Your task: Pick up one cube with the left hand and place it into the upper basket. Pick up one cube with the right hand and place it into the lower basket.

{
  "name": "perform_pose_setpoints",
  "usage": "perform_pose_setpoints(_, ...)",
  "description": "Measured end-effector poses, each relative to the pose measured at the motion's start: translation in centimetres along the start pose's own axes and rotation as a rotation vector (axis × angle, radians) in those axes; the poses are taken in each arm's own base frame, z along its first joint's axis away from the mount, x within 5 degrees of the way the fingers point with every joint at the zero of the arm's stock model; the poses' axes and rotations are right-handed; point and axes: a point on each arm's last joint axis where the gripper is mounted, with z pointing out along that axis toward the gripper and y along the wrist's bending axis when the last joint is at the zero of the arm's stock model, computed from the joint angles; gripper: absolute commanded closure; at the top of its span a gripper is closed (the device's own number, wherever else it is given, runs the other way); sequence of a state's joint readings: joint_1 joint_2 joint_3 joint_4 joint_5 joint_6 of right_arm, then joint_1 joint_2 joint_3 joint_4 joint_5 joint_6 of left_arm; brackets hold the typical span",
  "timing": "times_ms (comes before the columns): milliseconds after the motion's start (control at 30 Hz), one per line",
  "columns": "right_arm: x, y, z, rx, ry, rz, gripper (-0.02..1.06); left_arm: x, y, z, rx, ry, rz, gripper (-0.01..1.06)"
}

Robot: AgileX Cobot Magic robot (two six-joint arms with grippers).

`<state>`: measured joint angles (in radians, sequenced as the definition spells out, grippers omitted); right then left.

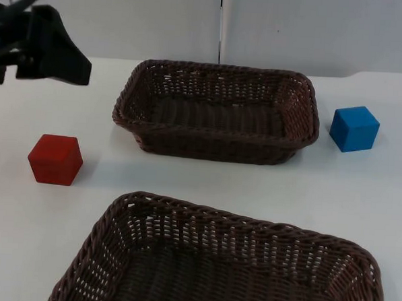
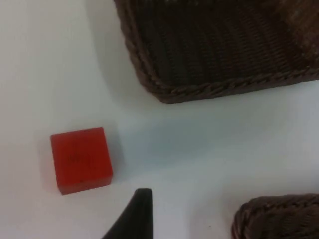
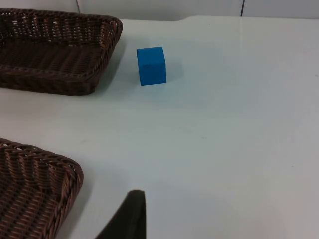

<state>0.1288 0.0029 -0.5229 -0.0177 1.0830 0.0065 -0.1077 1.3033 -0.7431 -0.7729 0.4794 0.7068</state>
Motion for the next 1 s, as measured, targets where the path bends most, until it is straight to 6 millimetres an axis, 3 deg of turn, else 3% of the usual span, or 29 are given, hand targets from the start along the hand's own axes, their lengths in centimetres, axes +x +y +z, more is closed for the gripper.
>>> perform_pose_setpoints(600, 0.0, 0.0, 0.0, 0.000, 0.000, 0.000, -0.01, -2.1, 3.4, 7.7, -0.092, 0.122, 0.007, 0.00)
perform_pose_setpoints(1000, 0.0, 0.0, 0.0, 0.000, 0.000, 0.000, -0.01, -1.4, 5.4, 11.0, -0.187, 0.123, -0.014, 0.00)
